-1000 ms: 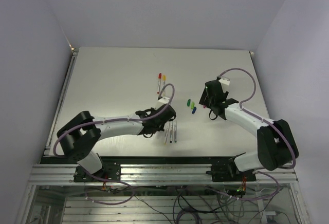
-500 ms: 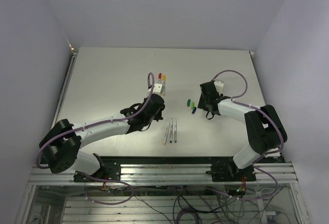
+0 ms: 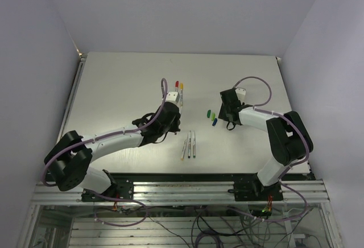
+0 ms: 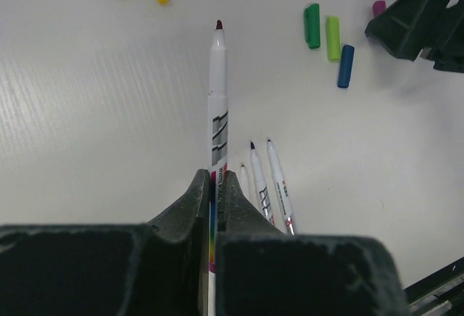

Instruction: Insert the pens into the pen caps

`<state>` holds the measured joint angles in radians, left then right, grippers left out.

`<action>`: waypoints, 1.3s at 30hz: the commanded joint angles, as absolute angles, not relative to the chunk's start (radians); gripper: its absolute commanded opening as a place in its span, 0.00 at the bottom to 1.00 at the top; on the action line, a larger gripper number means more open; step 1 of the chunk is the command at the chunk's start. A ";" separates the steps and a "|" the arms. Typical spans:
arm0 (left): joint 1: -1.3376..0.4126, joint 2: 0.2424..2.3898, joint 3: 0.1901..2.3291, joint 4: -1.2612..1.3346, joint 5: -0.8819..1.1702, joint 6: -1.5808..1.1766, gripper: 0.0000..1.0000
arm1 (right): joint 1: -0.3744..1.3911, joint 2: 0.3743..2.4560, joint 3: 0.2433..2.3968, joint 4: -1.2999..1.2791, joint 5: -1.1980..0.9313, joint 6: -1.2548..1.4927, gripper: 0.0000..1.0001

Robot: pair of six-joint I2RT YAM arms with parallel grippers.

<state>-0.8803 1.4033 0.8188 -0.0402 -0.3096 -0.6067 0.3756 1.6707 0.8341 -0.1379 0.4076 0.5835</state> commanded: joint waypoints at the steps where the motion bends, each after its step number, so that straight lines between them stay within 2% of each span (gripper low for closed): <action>1: -0.871 1.422 0.839 -0.001 -0.266 -0.608 0.07 | 0.369 1.715 0.853 -0.154 0.411 0.571 0.48; 13: -0.858 1.462 0.844 0.030 -0.223 -0.615 0.07 | 0.368 1.774 0.850 -0.159 0.398 0.561 0.39; 14: -0.859 1.463 0.841 0.031 -0.221 -0.617 0.07 | 0.368 1.780 0.849 -0.159 0.392 0.560 0.35; 16: -0.858 1.465 0.838 0.033 -0.217 -0.620 0.07 | 0.369 1.787 0.845 -0.156 0.383 0.565 0.03; 17: -0.857 1.464 0.837 0.033 -0.216 -0.620 0.07 | 0.368 1.790 0.843 -0.156 0.378 0.565 0.00; 26: -0.856 1.470 0.845 0.049 -0.185 -0.591 0.07 | 0.368 1.743 0.849 -0.161 0.330 0.563 0.00; 31: -0.855 1.473 0.852 0.138 -0.123 -0.563 0.07 | 0.368 1.574 0.834 -0.103 0.285 0.556 0.00; 36: -0.857 1.470 0.835 0.348 0.025 -0.544 0.07 | 0.367 1.356 0.778 0.049 0.160 0.547 0.00; 39: -0.864 1.488 0.874 0.350 0.067 -0.533 0.07 | 0.367 1.249 0.759 0.124 0.101 0.553 0.00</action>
